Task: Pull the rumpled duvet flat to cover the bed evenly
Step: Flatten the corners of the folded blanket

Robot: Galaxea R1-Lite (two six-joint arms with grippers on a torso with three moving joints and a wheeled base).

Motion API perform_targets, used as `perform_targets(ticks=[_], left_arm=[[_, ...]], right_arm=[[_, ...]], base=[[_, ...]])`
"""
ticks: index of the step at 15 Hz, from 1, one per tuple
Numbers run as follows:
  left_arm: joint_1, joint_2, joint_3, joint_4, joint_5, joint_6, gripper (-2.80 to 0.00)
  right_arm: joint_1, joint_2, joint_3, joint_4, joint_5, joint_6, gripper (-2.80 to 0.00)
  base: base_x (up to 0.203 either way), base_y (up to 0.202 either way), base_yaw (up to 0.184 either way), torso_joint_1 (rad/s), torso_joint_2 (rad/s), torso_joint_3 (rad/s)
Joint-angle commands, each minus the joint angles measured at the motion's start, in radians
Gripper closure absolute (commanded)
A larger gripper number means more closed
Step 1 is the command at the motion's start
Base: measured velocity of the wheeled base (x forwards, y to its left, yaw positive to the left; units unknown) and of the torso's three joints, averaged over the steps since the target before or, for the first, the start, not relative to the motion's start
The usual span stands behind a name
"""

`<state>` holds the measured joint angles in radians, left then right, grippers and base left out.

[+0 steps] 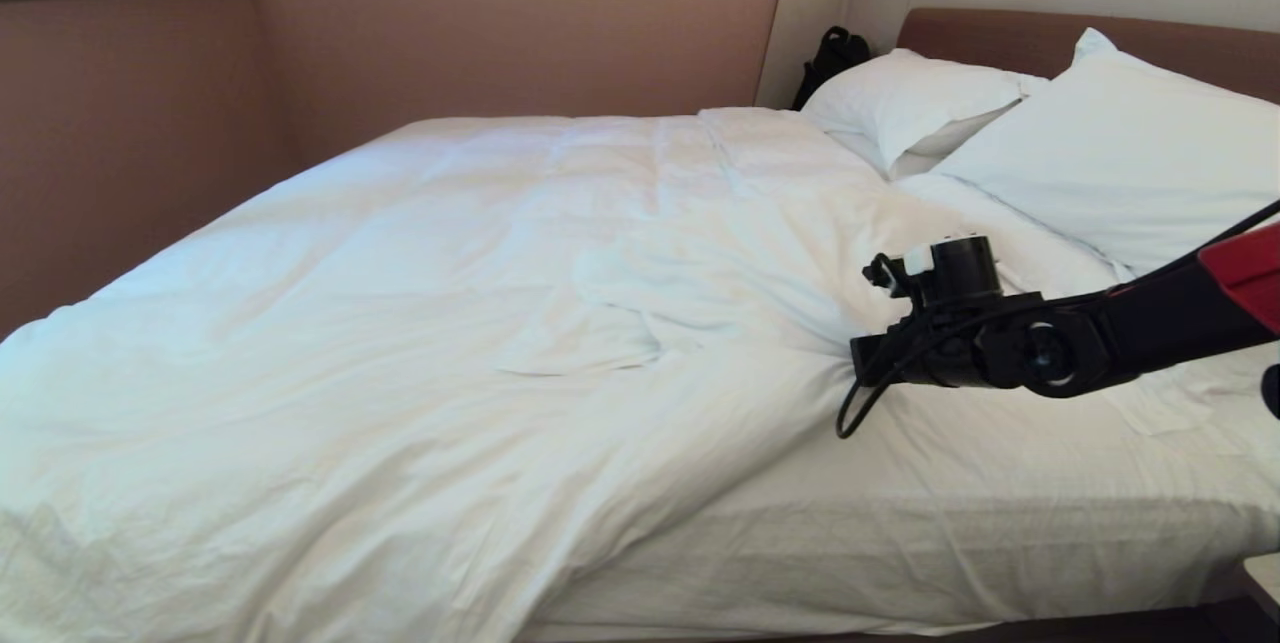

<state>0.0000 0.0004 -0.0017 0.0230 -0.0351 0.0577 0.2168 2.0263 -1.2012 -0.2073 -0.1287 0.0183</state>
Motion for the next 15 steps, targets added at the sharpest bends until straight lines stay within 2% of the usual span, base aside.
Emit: perform_targets(ticks=[1, 7, 12, 13, 15], left_arm=[[0.000, 0.000, 0.000, 0.000, 0.000, 0.001, 0.00], [0.000, 0.000, 0.000, 0.000, 0.000, 0.001, 0.00], [0.000, 0.000, 0.000, 0.000, 0.000, 0.001, 0.00], [0.000, 0.000, 0.000, 0.000, 0.000, 0.001, 0.00], [0.000, 0.000, 0.000, 0.000, 0.000, 0.001, 0.00]], right_arm=[[-0.001, -0.059, 0.089, -0.060, 0.000, -0.005, 0.00], [0.000, 0.042, 0.225, -0.149, 0.003, -0.012, 0.00], [0.000, 0.067, 0.247, -0.157, 0.000, -0.021, 0.00], [0.000, 0.071, 0.244, -0.167, 0.000, -0.021, -2.80], [0.000, 0.068, 0.249, -0.195, -0.001, -0.021, -2.80]], base=[[0.000, 0.000, 0.000, 0.000, 0.00, 0.000], [0.000, 0.000, 0.000, 0.000, 0.00, 0.000], [0.000, 0.000, 0.000, 0.000, 0.00, 0.000], [0.000, 0.000, 0.000, 0.000, 0.00, 0.000], [0.000, 0.000, 0.000, 0.000, 0.00, 0.000]])
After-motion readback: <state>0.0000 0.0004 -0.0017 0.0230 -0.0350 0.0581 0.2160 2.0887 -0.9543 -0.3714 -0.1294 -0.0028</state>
